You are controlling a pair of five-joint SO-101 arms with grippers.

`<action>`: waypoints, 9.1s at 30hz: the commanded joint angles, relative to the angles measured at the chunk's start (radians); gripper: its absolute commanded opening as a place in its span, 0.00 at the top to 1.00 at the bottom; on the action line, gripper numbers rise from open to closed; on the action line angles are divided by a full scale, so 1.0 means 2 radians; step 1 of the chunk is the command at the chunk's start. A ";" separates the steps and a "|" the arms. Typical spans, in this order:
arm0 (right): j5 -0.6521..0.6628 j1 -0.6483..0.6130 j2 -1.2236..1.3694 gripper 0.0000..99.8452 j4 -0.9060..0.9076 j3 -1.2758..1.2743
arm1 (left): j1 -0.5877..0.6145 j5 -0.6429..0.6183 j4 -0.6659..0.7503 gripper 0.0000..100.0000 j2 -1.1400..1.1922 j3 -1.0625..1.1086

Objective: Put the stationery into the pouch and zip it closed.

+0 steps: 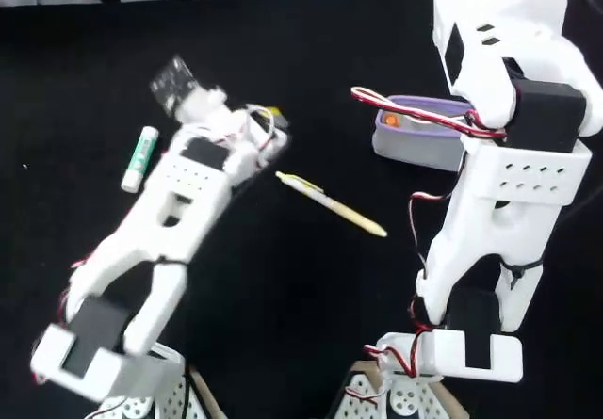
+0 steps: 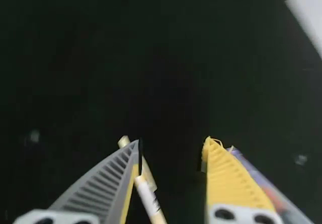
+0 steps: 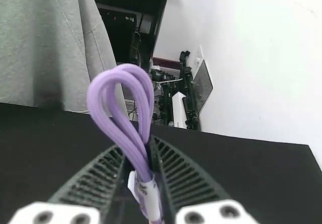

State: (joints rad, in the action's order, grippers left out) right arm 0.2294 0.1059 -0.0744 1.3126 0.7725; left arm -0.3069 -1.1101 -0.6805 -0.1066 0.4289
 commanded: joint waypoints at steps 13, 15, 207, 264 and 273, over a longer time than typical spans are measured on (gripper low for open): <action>-0.003 0.025 -0.019 0.99 0.008 0.003 | -0.105 -0.120 0.055 0.80 0.131 -0.066; -0.003 0.029 -0.019 0.99 0.011 0.003 | -0.105 -0.120 0.047 0.80 0.159 -0.079; -0.005 -0.026 0.013 0.99 -0.039 -0.033 | -0.198 0.555 0.790 0.97 -0.208 0.243; -0.002 0.014 0.014 0.99 -0.040 -0.035 | -0.235 0.728 0.982 0.88 0.157 0.139; 0.025 0.014 0.014 0.99 -0.039 -0.035 | -0.215 0.695 0.774 0.88 0.059 0.145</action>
State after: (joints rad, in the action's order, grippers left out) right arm 0.2631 0.1258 -0.0453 1.2589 0.6928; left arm -0.7810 0.2923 1.0656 0.1066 0.7020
